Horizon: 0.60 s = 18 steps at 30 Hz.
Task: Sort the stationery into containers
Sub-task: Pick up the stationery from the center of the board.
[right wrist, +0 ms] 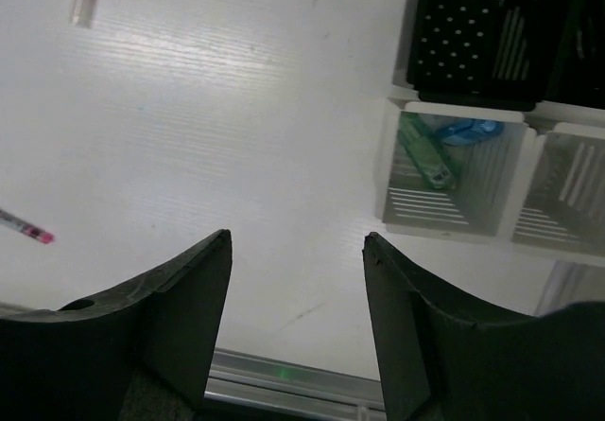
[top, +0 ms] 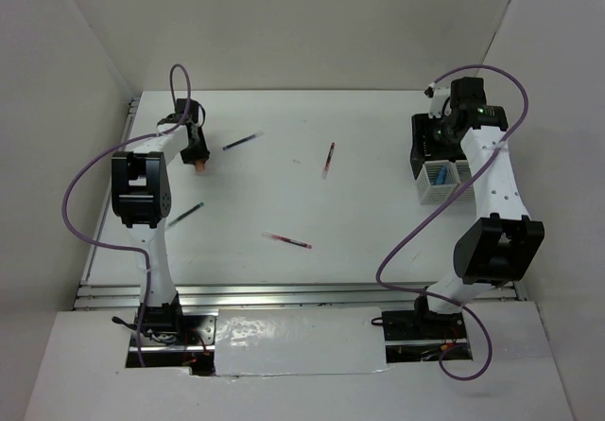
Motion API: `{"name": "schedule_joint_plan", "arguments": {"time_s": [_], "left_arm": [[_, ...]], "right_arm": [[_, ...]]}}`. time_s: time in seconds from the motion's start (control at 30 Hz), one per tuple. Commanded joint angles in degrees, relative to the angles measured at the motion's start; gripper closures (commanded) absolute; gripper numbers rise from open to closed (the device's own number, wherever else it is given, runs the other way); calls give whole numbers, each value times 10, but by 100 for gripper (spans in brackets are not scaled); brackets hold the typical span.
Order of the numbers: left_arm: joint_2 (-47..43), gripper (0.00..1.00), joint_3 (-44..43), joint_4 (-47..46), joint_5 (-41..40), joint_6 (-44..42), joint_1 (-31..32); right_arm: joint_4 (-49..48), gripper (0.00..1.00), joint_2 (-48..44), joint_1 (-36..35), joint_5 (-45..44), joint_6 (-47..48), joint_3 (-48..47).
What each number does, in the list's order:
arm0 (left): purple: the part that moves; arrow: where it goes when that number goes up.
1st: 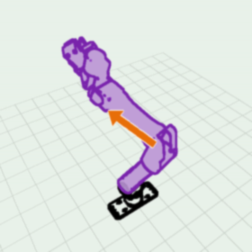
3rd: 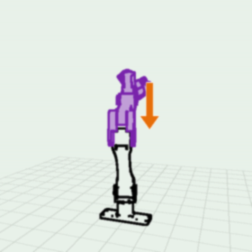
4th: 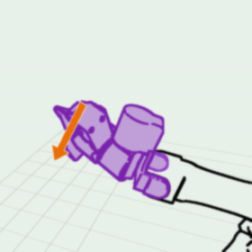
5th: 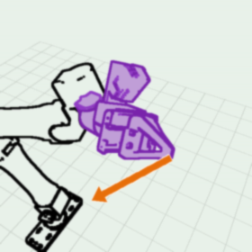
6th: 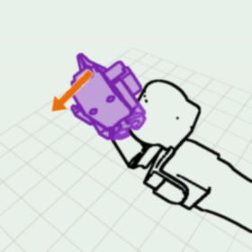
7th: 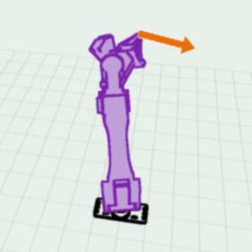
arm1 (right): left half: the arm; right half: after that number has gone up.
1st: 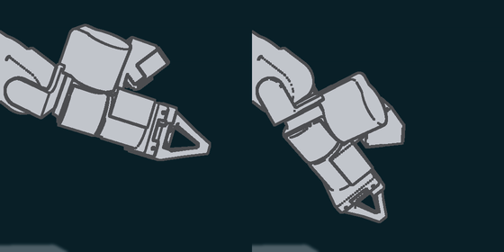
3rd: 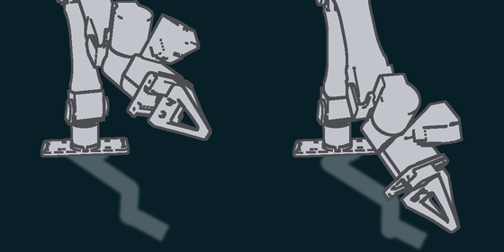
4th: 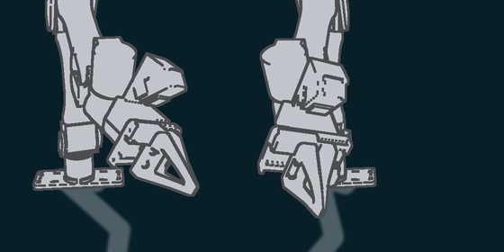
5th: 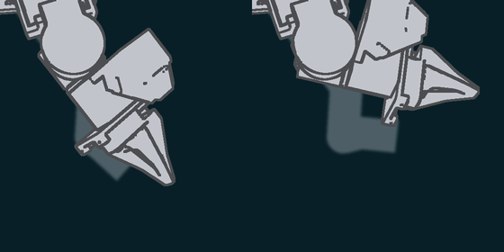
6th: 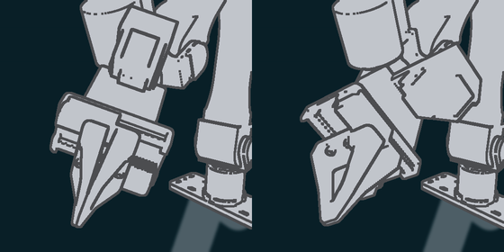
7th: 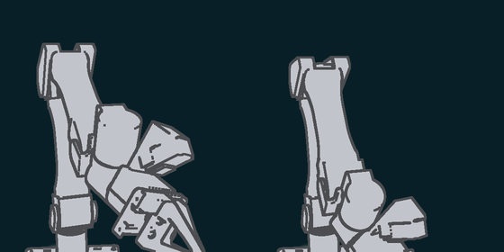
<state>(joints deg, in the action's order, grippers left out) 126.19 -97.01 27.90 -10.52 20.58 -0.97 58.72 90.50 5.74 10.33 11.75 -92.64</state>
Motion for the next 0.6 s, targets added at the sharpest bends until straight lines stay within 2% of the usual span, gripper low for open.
{"name": "schedule_joint_plan", "arguments": {"time_s": [0.0, 0.03, 0.07, 0.2, 0.23, 0.3, 0.33, 0.43, 0.57], "left_arm": [[12, 81, 25, 73, 28, -28, 3], [-6, 88, 29, 67, 71, -48, 3], [-20, 97, 34, 52, 91, -56, 3], [-116, 100, 88, -1, 213, -97, 4], [-159, 100, 95, -9, 260, -99, 5], [-200, 100, 115, -32, 305, -105, 21], [-236, 100, 119, -36, 322, -103, 26], [-298, 100, 136, -36, 350, -101, 75], [-381, 100, 190, -52, 364, -107, 139]], "right_arm": [[17, 35, -21, -7, 67, -16, -27], [17, 11, -21, -7, 77, -25, -28], [15, 0, -23, -9, 87, -34, -28], [12, 0, -22, -27, 134, -73, -17], [14, 0, -20, -29, 169, -77, -18], [16, 1, -16, -36, 216, -86, -21], [17, 4, -12, -39, 273, -89, -21], [19, 7, -2, -50, 371, -105, -31], [-33, 9, -8, -76, 445, -172, -21]]}}
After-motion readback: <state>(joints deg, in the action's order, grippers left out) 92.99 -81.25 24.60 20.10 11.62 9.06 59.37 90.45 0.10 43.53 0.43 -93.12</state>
